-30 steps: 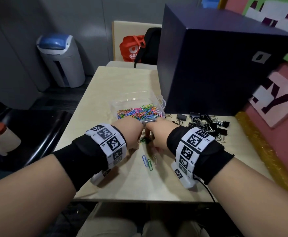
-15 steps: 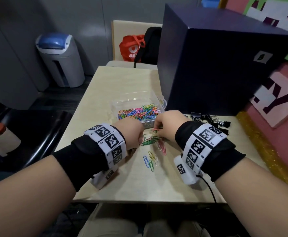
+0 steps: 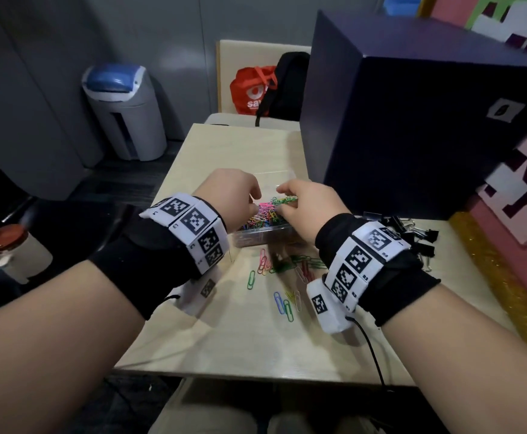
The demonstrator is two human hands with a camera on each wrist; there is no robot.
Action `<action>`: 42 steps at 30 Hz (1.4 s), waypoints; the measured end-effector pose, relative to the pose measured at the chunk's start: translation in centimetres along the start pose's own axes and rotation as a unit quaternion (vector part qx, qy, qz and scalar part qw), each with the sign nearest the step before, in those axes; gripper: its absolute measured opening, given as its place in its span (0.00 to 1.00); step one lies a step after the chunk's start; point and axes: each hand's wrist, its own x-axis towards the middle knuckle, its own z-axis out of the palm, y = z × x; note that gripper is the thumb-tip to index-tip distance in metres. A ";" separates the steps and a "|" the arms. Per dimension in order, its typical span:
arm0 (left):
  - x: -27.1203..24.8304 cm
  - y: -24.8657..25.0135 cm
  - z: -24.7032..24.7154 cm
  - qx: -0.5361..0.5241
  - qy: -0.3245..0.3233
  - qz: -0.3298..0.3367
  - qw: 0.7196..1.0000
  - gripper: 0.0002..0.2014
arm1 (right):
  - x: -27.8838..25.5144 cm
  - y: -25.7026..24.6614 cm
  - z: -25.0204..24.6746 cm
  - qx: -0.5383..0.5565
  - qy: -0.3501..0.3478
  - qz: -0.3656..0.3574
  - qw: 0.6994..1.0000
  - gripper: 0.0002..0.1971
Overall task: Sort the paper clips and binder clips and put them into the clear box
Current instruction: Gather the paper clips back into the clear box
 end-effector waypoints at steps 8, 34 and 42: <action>-2.1 1.1 2.1 0.115 -0.165 0.077 0.977 0.16 | -1.8 0.7 -1.5 -0.256 -0.188 0.010 0.948 0.16; -1.9 1.8 3.9 0.141 -0.196 0.057 0.969 0.08 | -3.6 1.1 -0.5 -0.183 -0.179 -0.031 0.966 0.09; -1.5 1.0 1.7 0.030 -0.113 0.048 0.992 0.04 | -1.2 1.0 -1.4 0.012 -0.015 -0.017 1.000 0.03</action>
